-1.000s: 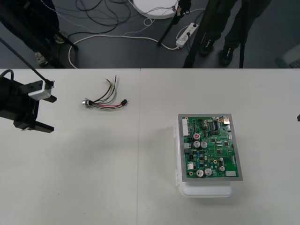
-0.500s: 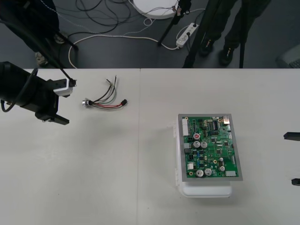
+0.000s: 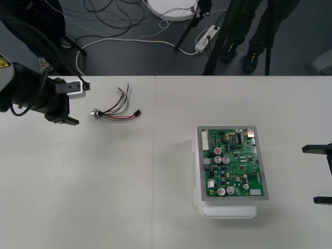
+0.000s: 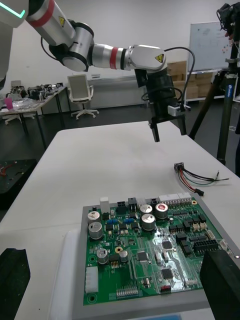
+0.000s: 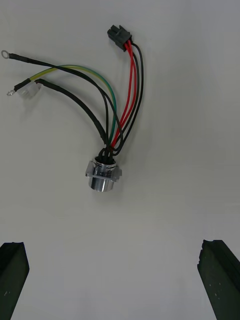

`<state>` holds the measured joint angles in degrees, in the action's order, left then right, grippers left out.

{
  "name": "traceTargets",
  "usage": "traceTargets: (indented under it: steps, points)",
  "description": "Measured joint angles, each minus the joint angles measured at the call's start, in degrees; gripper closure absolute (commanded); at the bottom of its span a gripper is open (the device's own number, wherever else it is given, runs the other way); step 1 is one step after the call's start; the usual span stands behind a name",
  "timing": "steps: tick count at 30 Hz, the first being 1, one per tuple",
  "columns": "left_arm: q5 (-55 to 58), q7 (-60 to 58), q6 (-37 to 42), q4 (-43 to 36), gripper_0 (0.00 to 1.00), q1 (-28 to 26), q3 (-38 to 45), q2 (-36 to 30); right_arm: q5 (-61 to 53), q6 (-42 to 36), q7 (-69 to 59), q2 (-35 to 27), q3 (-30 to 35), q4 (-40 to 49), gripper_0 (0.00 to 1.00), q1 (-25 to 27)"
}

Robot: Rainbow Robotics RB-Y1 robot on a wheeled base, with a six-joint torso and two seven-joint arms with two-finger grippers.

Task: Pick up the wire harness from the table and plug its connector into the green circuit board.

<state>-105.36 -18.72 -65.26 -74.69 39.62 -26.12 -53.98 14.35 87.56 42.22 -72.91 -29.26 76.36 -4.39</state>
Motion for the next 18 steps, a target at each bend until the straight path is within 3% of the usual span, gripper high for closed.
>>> traceTargets:
  steps: [12,18]
  points:
    - [-3.28,0.01,9.65,0.34,0.0,1.97,-8.99,-0.01,-0.77,1.69,0.25,0.0,-0.92,-2.82,0.0,-1.89]
    - [-3.44,0.02,16.44,1.29,0.0,2.46,-15.19,-0.02,-3.16,1.7,9.38,0.0,-5.79,-4.49,0.0,-5.04]
